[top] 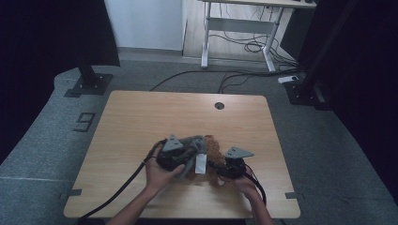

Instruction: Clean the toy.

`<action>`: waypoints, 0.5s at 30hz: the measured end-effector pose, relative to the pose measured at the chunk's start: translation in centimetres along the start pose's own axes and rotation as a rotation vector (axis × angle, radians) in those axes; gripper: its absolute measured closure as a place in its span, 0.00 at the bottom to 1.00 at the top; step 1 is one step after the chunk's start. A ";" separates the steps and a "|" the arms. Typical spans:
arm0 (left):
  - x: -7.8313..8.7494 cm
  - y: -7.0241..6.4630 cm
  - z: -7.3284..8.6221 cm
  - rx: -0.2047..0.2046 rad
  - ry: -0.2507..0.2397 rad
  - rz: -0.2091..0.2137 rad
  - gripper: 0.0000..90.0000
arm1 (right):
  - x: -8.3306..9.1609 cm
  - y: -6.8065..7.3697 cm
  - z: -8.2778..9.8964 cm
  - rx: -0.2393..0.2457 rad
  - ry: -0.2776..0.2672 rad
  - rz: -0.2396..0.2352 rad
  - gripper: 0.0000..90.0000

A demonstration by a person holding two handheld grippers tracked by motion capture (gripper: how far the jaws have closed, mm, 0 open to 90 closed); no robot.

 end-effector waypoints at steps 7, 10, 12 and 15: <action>5.0 4.8 2.5 0.118 -0.065 -0.053 0.85 | 0.1 0.0 0.1 -0.002 -0.005 -0.017 0.63; 6.6 5.7 3.2 0.135 -0.077 -0.086 0.85 | 0.0 -0.1 0.1 -0.010 -0.005 -0.016 0.63; 7.0 5.9 3.4 0.149 -0.083 -0.089 0.85 | 0.0 -0.1 0.1 -0.009 -0.006 -0.016 0.63; 6.6 5.1 2.7 0.134 -0.097 -0.070 0.85 | 0.0 -0.1 0.1 -0.010 -0.006 -0.010 0.63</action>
Point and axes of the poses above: each handheld gripper's, and its own axes: x roughly backward along the jaws, z roughly out of its underside, y roughly to its left, the point moved 8 cm from there along -x, roughly forward along the jaws, and after that the axes turned 10 degrees about z, right-handed, at the moved point
